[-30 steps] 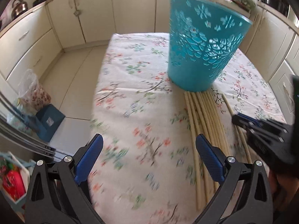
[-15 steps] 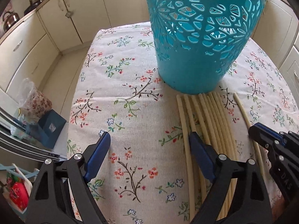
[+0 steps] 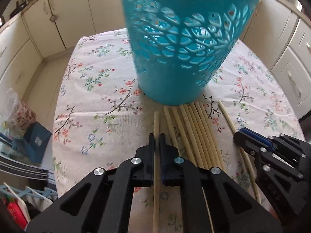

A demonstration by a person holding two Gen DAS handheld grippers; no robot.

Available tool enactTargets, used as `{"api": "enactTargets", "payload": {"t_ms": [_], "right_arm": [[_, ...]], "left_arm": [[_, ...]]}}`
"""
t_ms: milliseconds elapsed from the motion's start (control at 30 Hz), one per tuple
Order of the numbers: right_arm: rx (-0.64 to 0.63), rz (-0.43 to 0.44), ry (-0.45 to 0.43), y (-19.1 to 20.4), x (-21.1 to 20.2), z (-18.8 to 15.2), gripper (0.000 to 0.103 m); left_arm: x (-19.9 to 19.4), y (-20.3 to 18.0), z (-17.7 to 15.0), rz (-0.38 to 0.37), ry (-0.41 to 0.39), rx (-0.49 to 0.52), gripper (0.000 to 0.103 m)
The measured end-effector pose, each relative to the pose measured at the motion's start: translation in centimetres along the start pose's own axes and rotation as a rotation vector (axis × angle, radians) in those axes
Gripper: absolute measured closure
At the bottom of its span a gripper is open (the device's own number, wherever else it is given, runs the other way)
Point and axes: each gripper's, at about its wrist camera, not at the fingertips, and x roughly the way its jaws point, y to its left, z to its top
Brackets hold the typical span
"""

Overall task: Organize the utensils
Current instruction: 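Grasp one wooden stick with the left gripper and lift it, then lower the stick into the teal basket and open the left gripper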

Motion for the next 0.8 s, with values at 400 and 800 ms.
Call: {"api": "enactTargets", "payload": {"t_ms": [400,800], "right_arm": [[0.054,0.017,0.002,-0.8,0.1,0.1,0.094],[0.070,0.032,-0.008,-0.9,0.3,0.1,0.094]], "left_arm": [[-14.4,5.5,3.8,-0.252,-0.352,-0.135,0.098],[-17.8,3.1,14.5,-0.293,-0.677,-0.189,0.098]]}}
